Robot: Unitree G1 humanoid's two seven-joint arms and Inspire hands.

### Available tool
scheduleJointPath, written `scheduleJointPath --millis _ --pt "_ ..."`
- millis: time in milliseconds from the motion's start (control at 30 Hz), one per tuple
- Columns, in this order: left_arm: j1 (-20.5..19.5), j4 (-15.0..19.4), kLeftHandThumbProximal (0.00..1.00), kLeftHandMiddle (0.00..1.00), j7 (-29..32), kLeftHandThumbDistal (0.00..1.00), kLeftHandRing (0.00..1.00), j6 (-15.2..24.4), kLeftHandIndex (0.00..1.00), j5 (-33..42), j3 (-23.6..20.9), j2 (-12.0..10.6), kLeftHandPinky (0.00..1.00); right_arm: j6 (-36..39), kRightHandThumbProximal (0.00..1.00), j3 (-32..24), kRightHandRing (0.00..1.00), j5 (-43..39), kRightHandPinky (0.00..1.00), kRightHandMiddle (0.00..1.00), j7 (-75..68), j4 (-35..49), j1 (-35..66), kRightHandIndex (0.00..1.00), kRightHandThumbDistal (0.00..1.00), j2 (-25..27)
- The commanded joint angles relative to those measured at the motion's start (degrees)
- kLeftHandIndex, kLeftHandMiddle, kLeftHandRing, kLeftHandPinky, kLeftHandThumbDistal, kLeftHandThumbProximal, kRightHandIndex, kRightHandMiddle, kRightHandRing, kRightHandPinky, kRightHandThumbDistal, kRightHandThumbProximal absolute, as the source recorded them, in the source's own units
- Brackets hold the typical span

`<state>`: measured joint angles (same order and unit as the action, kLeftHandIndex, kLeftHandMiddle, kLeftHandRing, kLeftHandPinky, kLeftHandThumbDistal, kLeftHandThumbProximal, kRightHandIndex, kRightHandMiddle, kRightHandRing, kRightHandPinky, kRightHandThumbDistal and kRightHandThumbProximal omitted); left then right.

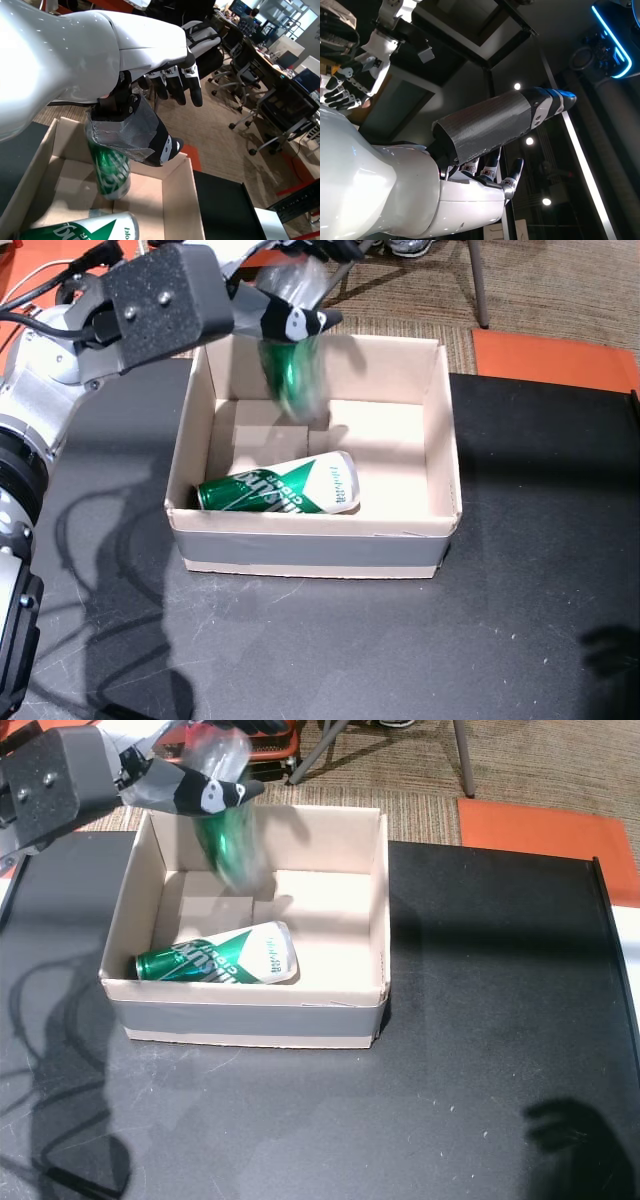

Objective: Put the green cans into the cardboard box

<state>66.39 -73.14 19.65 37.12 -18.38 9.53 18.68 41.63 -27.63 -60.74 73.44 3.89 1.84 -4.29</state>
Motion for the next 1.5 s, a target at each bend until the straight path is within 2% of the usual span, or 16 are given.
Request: scheduleJointPath --millis 0,133,500,633,867,933,1033,1100,1133,1167,1267,1300,1333,1400,1433,1467 --pt "-0.2 -0.3 0.00 0.74 -0.1 0.67 0.68 -0.1 0.80 -0.1 0.1 0.2 0.66 0.7 0.67 -0.1 0.64 -0.2 0.82 0.56 -0.1 -0.1 0.0 0.58 1.00 -1.4" --pt "-0.3 -0.2 0.00 0.73 -0.9 0.69 0.68 0.3 0.79 -0.1 0.0 0.2 0.65 0.8 0.70 0.1 0.64 -0.6 0.82 0.56 0.1 -0.2 -0.4 0.58 1.00 -1.5" --pt "-0.4 -0.2 0.00 0.72 -1.3 0.69 0.66 0.8 0.78 -0.1 0.0 0.4 0.64 0.0 0.63 0.0 0.65 -1.0 0.83 0.57 0.4 -0.7 -0.4 0.59 1.00 -1.1" --pt "-0.4 -0.3 0.00 0.72 -1.1 0.69 0.66 1.1 0.77 0.0 -0.1 0.5 0.64 -0.1 0.66 0.1 0.65 -0.7 0.81 0.56 0.0 -0.6 -0.4 0.59 1.00 -1.1" --pt "-0.1 0.0 0.00 0.75 -0.2 0.68 0.70 0.6 0.78 0.7 -0.6 0.6 0.65 -0.5 0.63 0.5 0.65 0.1 0.82 0.57 -0.7 -0.3 0.0 0.58 1.00 -0.9" --pt "-0.3 0.4 0.00 0.78 1.0 0.70 0.73 0.6 0.78 2.1 -1.8 0.4 0.64 -1.0 0.62 0.6 0.65 -0.1 0.82 0.57 -0.5 -0.5 0.1 0.58 1.00 -0.8" --pt "-2.1 2.4 0.00 0.74 7.9 0.69 0.72 4.9 0.73 10.6 -7.8 -1.0 0.63 -1.6 0.61 0.8 0.63 0.2 0.80 0.56 -0.6 -0.4 0.6 0.58 1.00 -1.0" --pt "-4.2 5.9 0.00 0.73 15.3 0.66 0.72 7.9 0.73 19.3 -12.7 -2.9 0.63 -1.4 0.59 0.7 0.63 0.4 0.81 0.56 -0.4 -0.8 0.7 0.58 1.00 -1.2" --pt "-6.1 9.8 0.00 0.74 20.4 0.66 0.71 8.1 0.74 25.7 -15.2 -4.5 0.63 -1.8 0.54 0.8 0.63 0.1 0.81 0.57 0.0 -1.1 0.6 0.59 1.00 -1.1" --pt "-8.1 14.2 0.00 0.75 25.7 0.64 0.71 7.5 0.75 32.1 -17.4 -6.2 0.63 -1.9 0.54 0.7 0.63 -0.2 0.81 0.57 0.5 -1.6 0.4 0.59 1.00 -1.1" --pt "-14.8 27.7 0.00 0.70 36.7 0.65 0.70 4.9 0.71 47.2 -20.9 -10.2 0.62 -0.4 0.62 0.6 0.62 0.8 0.81 0.56 0.4 -2.6 -0.3 0.58 1.00 -1.7" --pt "-16.9 31.5 0.00 0.70 38.8 0.66 0.70 4.2 0.70 50.4 -21.3 -11.1 0.62 0.0 0.64 0.7 0.62 1.1 0.81 0.55 0.3 -2.8 -0.4 0.58 1.00 -1.9" --pt "-20.0 37.1 0.00 0.69 40.4 0.69 0.69 3.0 0.70 53.5 -21.4 -11.6 0.61 0.0 0.69 0.9 0.61 1.3 0.80 0.55 0.2 -3.0 -0.5 0.57 1.00 -1.9" --pt "-26.1 47.5 0.02 0.69 41.4 0.74 0.69 1.0 0.70 57.6 -21.1 -12.2 0.61 0.0 0.67 1.3 0.62 1.3 0.80 0.56 0.4 -3.5 -0.6 0.57 1.00 -1.8" --pt "-29.4 52.4 0.07 0.69 41.0 0.76 0.68 1.6 0.68 58.5 -21.3 -12.6 0.62 0.2 0.68 1.4 0.62 1.6 0.80 0.57 0.4 -3.7 -0.7 0.56 1.00 -1.8" --pt "-32.3 56.5 0.11 0.69 41.6 0.78 0.70 2.9 0.68 59.7 -21.6 -12.7 0.68 -0.1 0.66 1.7 0.63 1.5 0.79 0.58 0.5 -4.0 -0.8 0.57 1.00 -1.6"
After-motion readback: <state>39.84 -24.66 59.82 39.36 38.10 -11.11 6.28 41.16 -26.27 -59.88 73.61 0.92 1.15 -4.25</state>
